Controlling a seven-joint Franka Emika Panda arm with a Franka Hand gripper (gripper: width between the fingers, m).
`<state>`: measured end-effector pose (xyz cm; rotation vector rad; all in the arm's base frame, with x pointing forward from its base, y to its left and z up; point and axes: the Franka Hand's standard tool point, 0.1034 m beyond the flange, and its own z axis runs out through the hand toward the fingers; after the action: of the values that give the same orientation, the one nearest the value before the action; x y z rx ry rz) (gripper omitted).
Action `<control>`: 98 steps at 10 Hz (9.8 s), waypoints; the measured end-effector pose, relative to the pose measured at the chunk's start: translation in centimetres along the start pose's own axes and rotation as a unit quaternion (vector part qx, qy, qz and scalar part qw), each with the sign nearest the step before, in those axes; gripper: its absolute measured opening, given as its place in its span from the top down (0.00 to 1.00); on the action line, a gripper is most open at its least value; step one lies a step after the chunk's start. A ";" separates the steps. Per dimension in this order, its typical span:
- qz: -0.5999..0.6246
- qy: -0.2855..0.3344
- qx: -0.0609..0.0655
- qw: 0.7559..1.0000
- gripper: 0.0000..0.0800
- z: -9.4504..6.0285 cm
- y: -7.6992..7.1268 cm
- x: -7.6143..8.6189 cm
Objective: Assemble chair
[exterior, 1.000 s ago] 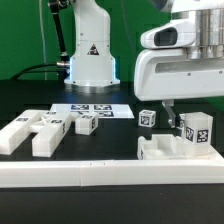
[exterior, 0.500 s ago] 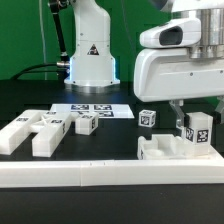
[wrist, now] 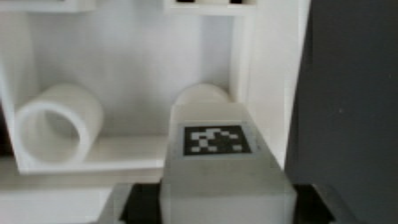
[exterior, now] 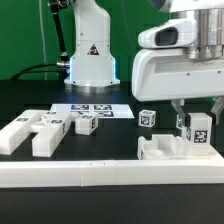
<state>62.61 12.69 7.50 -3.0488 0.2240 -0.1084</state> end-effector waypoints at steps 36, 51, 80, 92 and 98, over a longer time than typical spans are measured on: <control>-0.078 -0.007 -0.014 0.997 0.64 0.1 0.4 0.0; 0.435 -0.008 -0.005 0.900 0.34 0.2 -0.2 -0.2; 0.102 0.005 -0.026 0.994 0.64 0.0 1.3 0.4; 0.185 0.014 -0.031 0.982 0.19 -3.8 4.5 -1.0; 0.129 0.015 -0.020 0.991 0.19 -4.6 9.9 -3.6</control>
Offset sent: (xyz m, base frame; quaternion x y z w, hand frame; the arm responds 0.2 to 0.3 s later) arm -0.0098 0.0014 -0.0064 -0.0076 -0.0140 0.3042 0.9525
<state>57.23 3.09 10.96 -3.0264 0.6267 -0.1350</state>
